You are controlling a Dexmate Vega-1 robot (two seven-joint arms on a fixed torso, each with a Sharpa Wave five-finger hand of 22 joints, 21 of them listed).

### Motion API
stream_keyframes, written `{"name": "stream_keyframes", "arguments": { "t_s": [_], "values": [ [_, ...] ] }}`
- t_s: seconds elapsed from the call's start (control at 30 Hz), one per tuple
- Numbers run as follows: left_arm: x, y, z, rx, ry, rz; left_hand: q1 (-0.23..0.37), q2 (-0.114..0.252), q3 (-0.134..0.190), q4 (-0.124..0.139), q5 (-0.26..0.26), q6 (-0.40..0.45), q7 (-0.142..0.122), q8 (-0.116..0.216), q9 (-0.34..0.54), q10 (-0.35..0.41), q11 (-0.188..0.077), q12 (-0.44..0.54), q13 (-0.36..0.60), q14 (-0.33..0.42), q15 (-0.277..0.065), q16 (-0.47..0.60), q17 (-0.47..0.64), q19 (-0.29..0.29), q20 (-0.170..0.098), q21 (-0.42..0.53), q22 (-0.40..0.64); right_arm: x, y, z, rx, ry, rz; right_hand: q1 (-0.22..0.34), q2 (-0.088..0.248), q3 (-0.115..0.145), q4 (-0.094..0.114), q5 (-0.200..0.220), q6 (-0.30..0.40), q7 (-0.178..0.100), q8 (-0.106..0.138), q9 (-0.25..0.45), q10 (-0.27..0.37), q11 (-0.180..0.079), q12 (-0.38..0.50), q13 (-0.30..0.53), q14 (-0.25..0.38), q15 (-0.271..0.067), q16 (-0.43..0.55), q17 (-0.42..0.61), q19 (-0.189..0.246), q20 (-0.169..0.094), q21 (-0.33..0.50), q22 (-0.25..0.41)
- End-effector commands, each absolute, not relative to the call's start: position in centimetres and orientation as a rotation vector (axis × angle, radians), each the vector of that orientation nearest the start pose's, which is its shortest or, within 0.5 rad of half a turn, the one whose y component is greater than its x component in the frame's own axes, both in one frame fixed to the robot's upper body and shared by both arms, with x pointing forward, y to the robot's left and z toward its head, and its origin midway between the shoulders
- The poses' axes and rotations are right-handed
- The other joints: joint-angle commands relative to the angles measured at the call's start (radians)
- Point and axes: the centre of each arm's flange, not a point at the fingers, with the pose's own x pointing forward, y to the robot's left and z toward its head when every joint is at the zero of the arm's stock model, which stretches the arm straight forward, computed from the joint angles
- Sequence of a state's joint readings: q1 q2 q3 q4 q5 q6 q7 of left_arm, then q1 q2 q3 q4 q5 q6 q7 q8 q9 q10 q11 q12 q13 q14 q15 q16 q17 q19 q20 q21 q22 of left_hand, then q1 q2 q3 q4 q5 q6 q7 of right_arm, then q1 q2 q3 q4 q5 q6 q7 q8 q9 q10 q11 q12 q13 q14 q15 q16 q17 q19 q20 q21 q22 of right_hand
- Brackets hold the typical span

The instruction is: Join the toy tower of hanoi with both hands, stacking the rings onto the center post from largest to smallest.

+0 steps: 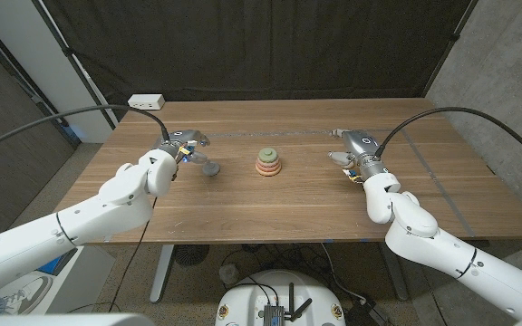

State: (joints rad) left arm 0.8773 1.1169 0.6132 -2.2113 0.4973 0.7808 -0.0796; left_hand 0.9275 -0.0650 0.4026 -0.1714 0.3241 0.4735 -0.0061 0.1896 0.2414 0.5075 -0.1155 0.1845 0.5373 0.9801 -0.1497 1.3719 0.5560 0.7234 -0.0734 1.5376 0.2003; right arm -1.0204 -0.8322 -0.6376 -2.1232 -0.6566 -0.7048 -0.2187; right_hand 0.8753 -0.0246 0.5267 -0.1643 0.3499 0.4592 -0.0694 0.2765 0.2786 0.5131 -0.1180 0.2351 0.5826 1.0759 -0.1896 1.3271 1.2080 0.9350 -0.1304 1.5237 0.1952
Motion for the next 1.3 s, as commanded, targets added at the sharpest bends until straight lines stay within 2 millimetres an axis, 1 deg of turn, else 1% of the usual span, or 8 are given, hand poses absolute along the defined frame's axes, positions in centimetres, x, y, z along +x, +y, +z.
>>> {"name": "stream_keyframes", "arguments": {
  "t_s": [0.03, 0.27, 0.5, 0.63, 0.9, 1.07, 1.17, 1.3],
  "values": [
    [53.4, 29.4, 3.0, 1.537, -0.320, 0.111, -0.005, -0.009, -0.007, 0.005, -0.007, -0.006, -0.003, -0.001, 0.000, -0.002, -0.006, 0.001, -0.004, -0.004, -0.069, 0.000, -0.001, -0.002, -0.131, -0.003, 0.002, 52.3, -20.9, -3.4, -1.359, -0.525, -0.317, 0.005, 0.008, 0.003, 0.006, 0.006, 0.016, 0.000, 0.001, 0.002, 0.011, 0.003, 0.000, 0.006, 0.004, -0.029, -0.001, 0.002, 0.000, -0.084, 0.002, 0.001],
    [54.1, 29.5, 3.1, 1.570, -0.301, 0.105, -0.009, -0.013, -0.014, 0.007, -0.010, -0.006, -0.007, 0.001, -0.002, -0.004, -0.009, 0.003, -0.008, -0.006, -0.069, 0.001, -0.003, 0.000, -0.132, -0.003, 0.000, 52.3, -20.9, -3.4, -1.359, -0.522, -0.317, 0.003, 0.009, 0.003, 0.005, 0.008, 0.021, -0.002, 0.001, 0.002, 0.011, 0.004, -0.002, 0.009, 0.000, -0.029, -0.006, -0.001, -0.002, -0.085, 0.002, 0.001],
    [55.1, 29.3, 3.1, 1.614, -0.255, 0.097, -0.014, -0.019, -0.024, 0.010, -0.016, -0.044, 0.005, -0.007, -0.006, -0.046, 0.007, -0.005, -0.018, -0.003, -0.069, 0.008, -0.003, -0.001, -0.132, -0.005, -0.002, 52.4, -20.9, -3.6, -1.358, -0.517, -0.316, 0.002, 0.010, 0.004, 0.005, 0.008, 0.022, -0.003, 0.001, 0.002, 0.013, 0.003, -0.003, 0.011, 0.002, -0.029, -0.005, 0.001, -0.002, -0.085, 0.002, 0.001],
    [55.7, 29.3, 3.0, 1.621, -0.241, 0.100, -0.018, -0.020, -0.031, 0.013, -0.019, -0.075, 0.015, -0.010, -0.010, -0.075, 0.022, -0.007, -0.025, -0.007, -0.069, 0.008, -0.007, -0.002, -0.131, -0.007, -0.003, 52.4, -20.8, -3.5, -1.359, -0.514, -0.320, 0.002, 0.011, 0.004, 0.004, 0.009, 0.023, -0.003, 0.000, 0.002, 0.013, 0.002, -0.004, 0.012, 0.000, -0.029, -0.008, -0.002, -0.002, -0.085, 0.003, 0.002],
    [56.9, 29.2, 2.5, 1.629, -0.220, 0.079, -0.021, -0.020, -0.036, 0.015, -0.023, -0.097, 0.017, -0.010, -0.013, -0.095, 0.033, -0.004, -0.032, -0.011, -0.068, 0.006, -0.011, -0.003, -0.131, -0.008, -0.004, 52.5, -20.6, -3.2, -1.365, -0.512, -0.322, 0.001, 0.012, 0.004, 0.004, 0.010, 0.023, -0.004, -0.001, 0.002, 0.015, 0.003, -0.005, 0.014, 0.004, -0.029, -0.005, 0.002, -0.003, -0.085, 0.002, 0.001],
    [57.6, 28.9, 2.0, 1.636, -0.224, 0.061, -0.022, -0.019, -0.038, 0.015, -0.024, -0.101, 0.020, -0.007, -0.016, -0.099, 0.032, -0.001, -0.036, -0.010, -0.068, 0.008, -0.011, -0.002, -0.132, -0.009, -0.005, 52.6, -20.4, -3.2, -1.368, -0.512, -0.320, 0.002, 0.014, 0.005, 0.003, 0.011, 0.024, -0.002, -0.001, 0.002, 0.018, 0.002, -0.005, 0.015, 0.003, -0.029, -0.007, 0.001, -0.002, -0.085, 0.003, 0.001],
    [57.8, 28.8, 1.8, 1.658, -0.233, 0.076, -0.018, -0.015, -0.039, 0.014, -0.026, -0.080, 0.021, 0.004, -0.018, -0.079, 0.025, 0.010, -0.041, -0.003, -0.068, 0.014, -0.009, 0.006, -0.133, -0.005, -0.004, 52.7, -20.4, -3.2, -1.368, -0.508, -0.321, 0.003, 0.014, 0.005, 0.002, 0.012, 0.025, -0.002, -0.002, 0.002, 0.021, 0.000, -0.004, 0.016, 0.003, -0.029, -0.006, 0.002, -0.003, -0.085, 0.002, 0.001],
    [58.1, 28.6, 1.4, 1.666, -0.233, 0.069, -0.015, -0.010, -0.039, 0.014, -0.028, -0.077, 0.022, 0.007, -0.019, -0.072, 0.026, 0.014, -0.044, 0.006, -0.068, 0.022, -0.004, 0.013, -0.133, -0.002, -0.003, 52.7, -20.4, -3.2, -1.368, -0.508, -0.322, 0.003, 0.015, 0.006, 0.002, 0.013, 0.024, -0.003, -0.002, 0.002, 0.024, 0.000, -0.005, 0.017, 0.005, -0.029, -0.005, 0.003, -0.003, -0.085, 0.002, 0.000]
  ]
}}
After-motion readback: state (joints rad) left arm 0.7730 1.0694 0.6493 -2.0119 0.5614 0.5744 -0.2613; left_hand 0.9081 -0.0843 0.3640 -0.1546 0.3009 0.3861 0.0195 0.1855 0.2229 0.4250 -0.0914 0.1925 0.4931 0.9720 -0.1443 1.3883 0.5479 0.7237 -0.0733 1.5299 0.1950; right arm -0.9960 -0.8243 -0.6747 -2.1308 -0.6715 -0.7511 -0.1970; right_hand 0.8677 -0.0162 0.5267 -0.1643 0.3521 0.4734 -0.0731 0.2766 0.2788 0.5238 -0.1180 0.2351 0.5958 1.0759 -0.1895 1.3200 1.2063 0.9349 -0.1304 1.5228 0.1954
